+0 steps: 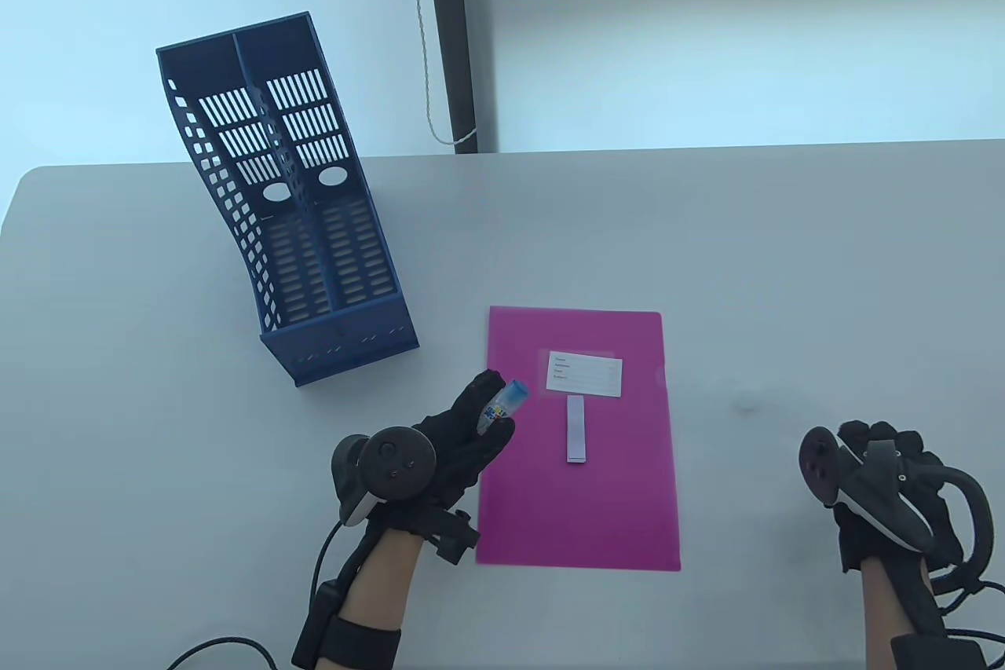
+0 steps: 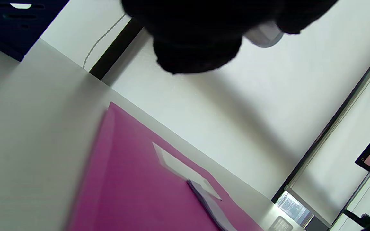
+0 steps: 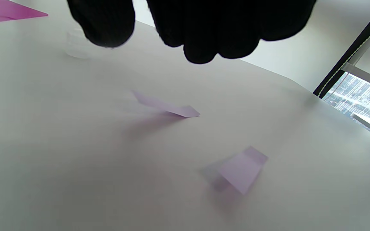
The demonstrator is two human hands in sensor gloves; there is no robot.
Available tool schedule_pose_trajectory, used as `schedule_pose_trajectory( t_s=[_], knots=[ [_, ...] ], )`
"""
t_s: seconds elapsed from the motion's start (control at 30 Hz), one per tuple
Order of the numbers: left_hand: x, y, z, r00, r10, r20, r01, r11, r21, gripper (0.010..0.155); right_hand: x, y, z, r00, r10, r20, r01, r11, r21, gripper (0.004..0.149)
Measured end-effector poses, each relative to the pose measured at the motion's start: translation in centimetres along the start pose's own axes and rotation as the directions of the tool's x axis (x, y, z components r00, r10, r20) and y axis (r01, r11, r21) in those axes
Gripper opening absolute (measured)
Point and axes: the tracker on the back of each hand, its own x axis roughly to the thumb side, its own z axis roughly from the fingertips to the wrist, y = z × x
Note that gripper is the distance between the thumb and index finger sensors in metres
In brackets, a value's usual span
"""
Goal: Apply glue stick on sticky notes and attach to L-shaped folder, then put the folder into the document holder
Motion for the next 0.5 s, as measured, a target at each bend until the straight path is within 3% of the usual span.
schedule_pose_trajectory(
  t_s=[0.3, 0.43, 0.5],
  knots=[
    [1.4, 0.0, -0.3, 0.981, -0.18, 0.066, 0.184, 0.98, -0.068, 0.068, 1.2, 2.6, -1.5, 0.987, 0.156, -0.022, -0.154, 0.984, 0.087, 0.066],
    [1.9, -0.2, -0.4, 0.975, -0.207, 0.085, 0.214, 0.973, -0.084, 0.068, 0.9, 3.3, -1.8, 0.988, 0.152, -0.03, -0.151, 0.988, 0.037, 0.054],
    [2.1, -0.2, -0.4, 0.973, -0.213, 0.095, 0.221, 0.972, -0.086, 0.068, 0.7, 3.4, -1.7, 0.991, 0.126, -0.041, -0.127, 0.992, -0.018, 0.039]
  ],
)
